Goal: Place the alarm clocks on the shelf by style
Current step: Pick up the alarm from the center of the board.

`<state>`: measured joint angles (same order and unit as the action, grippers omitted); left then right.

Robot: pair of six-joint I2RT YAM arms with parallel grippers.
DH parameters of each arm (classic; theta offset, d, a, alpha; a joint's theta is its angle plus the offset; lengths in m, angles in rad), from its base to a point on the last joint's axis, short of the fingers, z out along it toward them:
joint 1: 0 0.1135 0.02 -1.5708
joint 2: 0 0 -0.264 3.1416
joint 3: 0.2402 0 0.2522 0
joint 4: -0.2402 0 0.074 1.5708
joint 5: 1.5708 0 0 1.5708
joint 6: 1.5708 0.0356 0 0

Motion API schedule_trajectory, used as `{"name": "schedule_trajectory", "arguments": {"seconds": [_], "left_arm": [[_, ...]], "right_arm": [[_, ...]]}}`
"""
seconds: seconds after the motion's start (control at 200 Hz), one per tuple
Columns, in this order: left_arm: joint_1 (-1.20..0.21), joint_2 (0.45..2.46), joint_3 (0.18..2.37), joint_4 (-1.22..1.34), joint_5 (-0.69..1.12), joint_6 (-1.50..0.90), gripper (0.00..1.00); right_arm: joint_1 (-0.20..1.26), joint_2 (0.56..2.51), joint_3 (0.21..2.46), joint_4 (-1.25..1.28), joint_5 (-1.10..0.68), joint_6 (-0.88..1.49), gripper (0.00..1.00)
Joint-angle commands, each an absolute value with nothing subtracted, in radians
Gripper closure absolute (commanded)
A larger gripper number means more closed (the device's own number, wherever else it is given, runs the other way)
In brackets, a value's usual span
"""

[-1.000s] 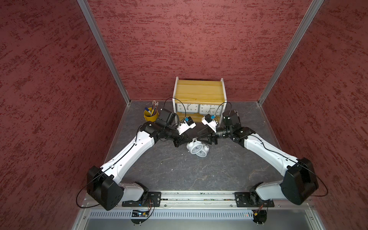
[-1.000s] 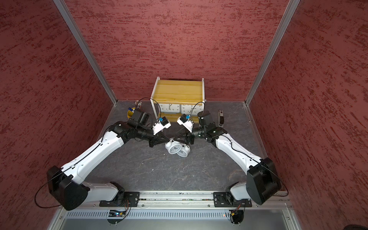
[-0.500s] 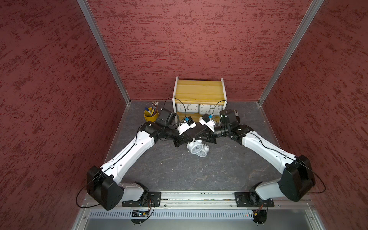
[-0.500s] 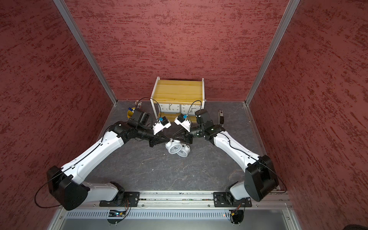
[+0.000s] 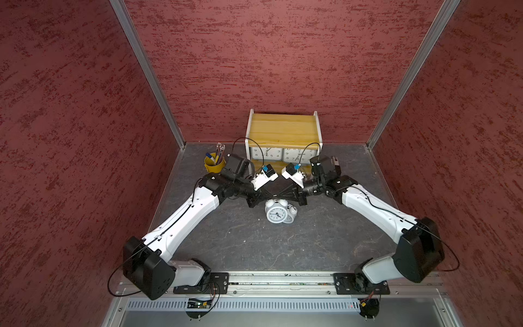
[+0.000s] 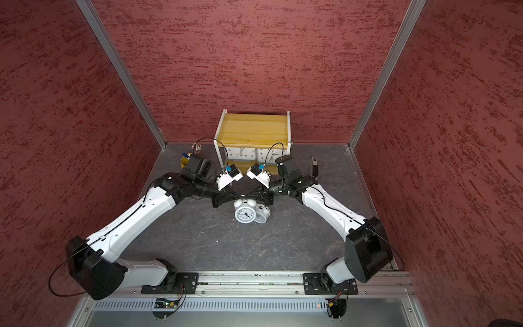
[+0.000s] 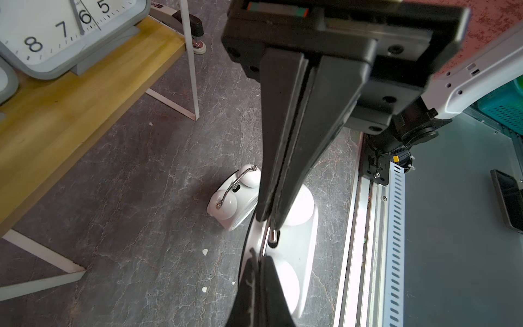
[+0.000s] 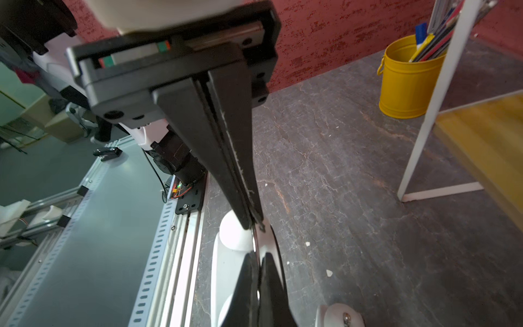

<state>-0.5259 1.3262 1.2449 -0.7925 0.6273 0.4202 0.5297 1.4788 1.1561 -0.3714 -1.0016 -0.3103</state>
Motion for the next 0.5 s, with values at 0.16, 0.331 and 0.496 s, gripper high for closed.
{"name": "schedule_trajectory", "arguments": {"seconds": [0.16, 0.331, 0.496], "left_arm": [[-0.517, 1.237, 1.180, -0.606, 0.601, 0.356, 0.52], [-0.464, 1.151, 1.058, -0.453, 0.622, 0.302, 0.07], [-0.408, 1.072, 0.911, -0.273, 0.753, 0.293, 0.00]], "right_arm": [[0.538, 1.406, 1.194, -0.321, -0.983, -0.280, 1.00], [0.537, 1.364, 1.211, -0.326, -0.992, -0.277, 1.00], [0.537, 1.336, 1.238, -0.369, -1.018, -0.298, 1.00]]}}
